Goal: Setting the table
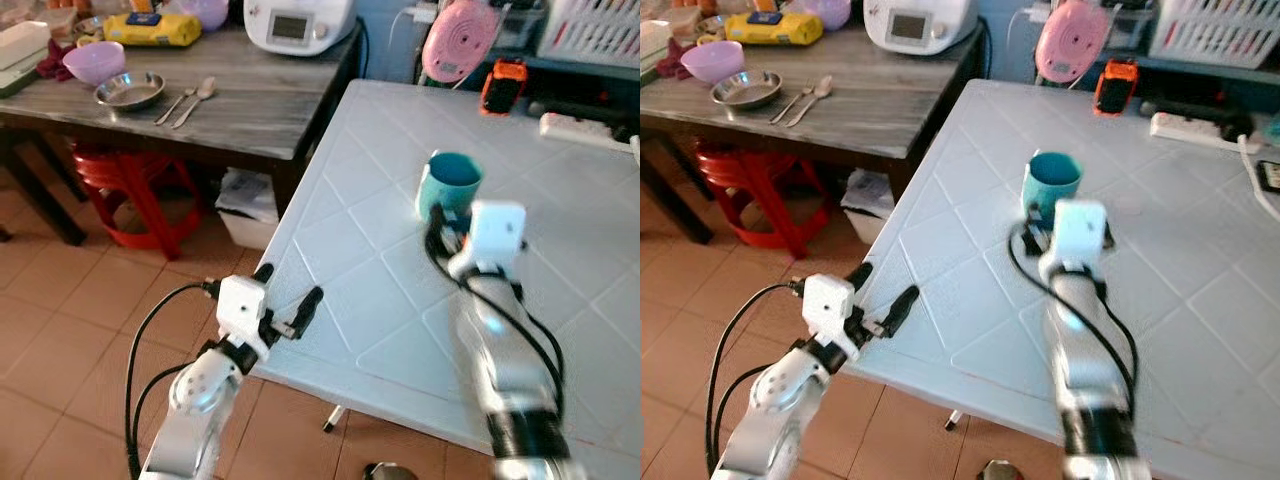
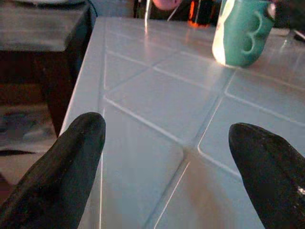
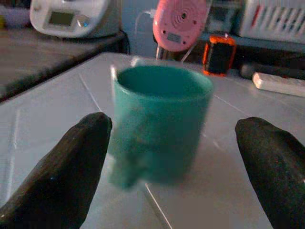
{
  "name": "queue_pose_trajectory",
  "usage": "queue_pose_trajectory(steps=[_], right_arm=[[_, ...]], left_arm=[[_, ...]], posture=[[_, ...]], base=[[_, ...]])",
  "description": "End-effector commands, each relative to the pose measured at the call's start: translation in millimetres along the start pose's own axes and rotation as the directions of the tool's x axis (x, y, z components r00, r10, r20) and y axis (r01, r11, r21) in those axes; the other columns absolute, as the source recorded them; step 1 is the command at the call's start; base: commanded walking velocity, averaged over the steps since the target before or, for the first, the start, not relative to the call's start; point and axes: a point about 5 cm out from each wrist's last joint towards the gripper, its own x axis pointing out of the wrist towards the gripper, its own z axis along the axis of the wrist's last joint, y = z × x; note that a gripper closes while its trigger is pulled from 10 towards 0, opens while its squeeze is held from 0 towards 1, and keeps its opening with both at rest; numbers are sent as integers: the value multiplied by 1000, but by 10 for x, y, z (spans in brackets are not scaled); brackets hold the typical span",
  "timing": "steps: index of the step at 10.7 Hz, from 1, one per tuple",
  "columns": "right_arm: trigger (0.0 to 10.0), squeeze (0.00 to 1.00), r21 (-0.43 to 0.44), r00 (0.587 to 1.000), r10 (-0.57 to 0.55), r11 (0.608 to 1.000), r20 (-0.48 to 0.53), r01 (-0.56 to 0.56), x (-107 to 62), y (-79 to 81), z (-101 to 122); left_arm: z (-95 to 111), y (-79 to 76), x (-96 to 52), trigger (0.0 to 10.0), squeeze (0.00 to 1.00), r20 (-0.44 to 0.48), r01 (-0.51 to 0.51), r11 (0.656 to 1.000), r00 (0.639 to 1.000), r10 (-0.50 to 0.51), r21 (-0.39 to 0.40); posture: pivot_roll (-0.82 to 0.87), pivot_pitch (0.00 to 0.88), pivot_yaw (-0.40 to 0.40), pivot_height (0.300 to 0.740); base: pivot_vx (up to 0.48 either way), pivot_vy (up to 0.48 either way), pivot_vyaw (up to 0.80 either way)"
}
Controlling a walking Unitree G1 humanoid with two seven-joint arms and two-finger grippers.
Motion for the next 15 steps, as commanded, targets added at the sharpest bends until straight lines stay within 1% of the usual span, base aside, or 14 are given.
queue_pose_trajectory(steps=[1, 2, 3, 4, 5, 7, 9, 10, 11, 12, 15], right_arm=[[10000, 0, 5, 1000, 1, 1000, 4, -1, 43, 55, 15], [10000, 0, 17, 1000, 10, 1000, 9, -10, 94, 128, 44], [10000, 0, 14, 1000, 11, 1000, 10, -11, 121, 165, 51], [10000, 0, 3, 1000, -9, 1000, -14, 9, 140, 163, 16], [10000, 0, 28, 998, -26, 999, -50, 27, 152, 156, -40], [10000, 0, 15, 998, -29, 999, -56, 30, 159, 145, -82], [10000, 0, 8, 998, -38, 999, -58, 38, 179, 114, -96], [9569, 0, 10, 998, -39, 999, -58, 40, 194, 112, -94], [1333, 0, 11, 998, -44, 999, -49, 45, 225, 136, -55], [0, 0, 21, 997, -52, 998, -50, 53, 243, 147, -37], [0, 0, 9, 996, -74, 997, -53, 74, 233, 104, -61]], left_arm=[[16, -4, -23, 10000, 0, -4, 18, 1000, 1000, -18, 5], [28, -7, -19, 10000, 0, -1, 17, 1000, 1000, -17, 4], [36, -16, -16, 10000, 0, 3, 17, 1000, 1000, -17, 3], [35, -24, -17, 10000, 0, 4, 21, 1000, 1000, -21, 1], [48, -71, -25, 10000, 0, 16, 64, 998, 998, -64, -14], [104, -101, -22, 10000, 0, 50, 116, 993, 992, -115, -22], [114, -120, 1, 10000, 0, 57, 136, 990, 989, -135, -23], [111, -123, 7, 10000, 0, 57, 140, 990, 989, -138, -25], [104, -138, 20, 10000, 0, 56, 145, 989, 988, -143, -27], [96, -149, 26, 10000, 0, 55, 149, 988, 988, -147, -29], [84, -140, 36, 10000, 0, 53, 144, 989, 988, -143, -28]], posture=[[-198, 164, 48, 740], [-198, 164, 48, 740], [-190, 163, 44, 740], [-189, 162, 42, 740], [-187, 162, 39, 740], [-191, 162, 36, 740], [-197, 160, 34, 740], [-199, 158, 33, 740], [-206, 157, 33, 740], [-209, 159, 34, 740], [-209, 160, 39, 740]], base=[[0, 0, 0], [0, 0, 0], [0, 0, 0], [0, 0, 0], [0, 0, 0], [0, 0, 0], [0, 0, 0], [0, 0, 0], [0, 0, 0], [0, 0, 0], [0, 0, 0]])
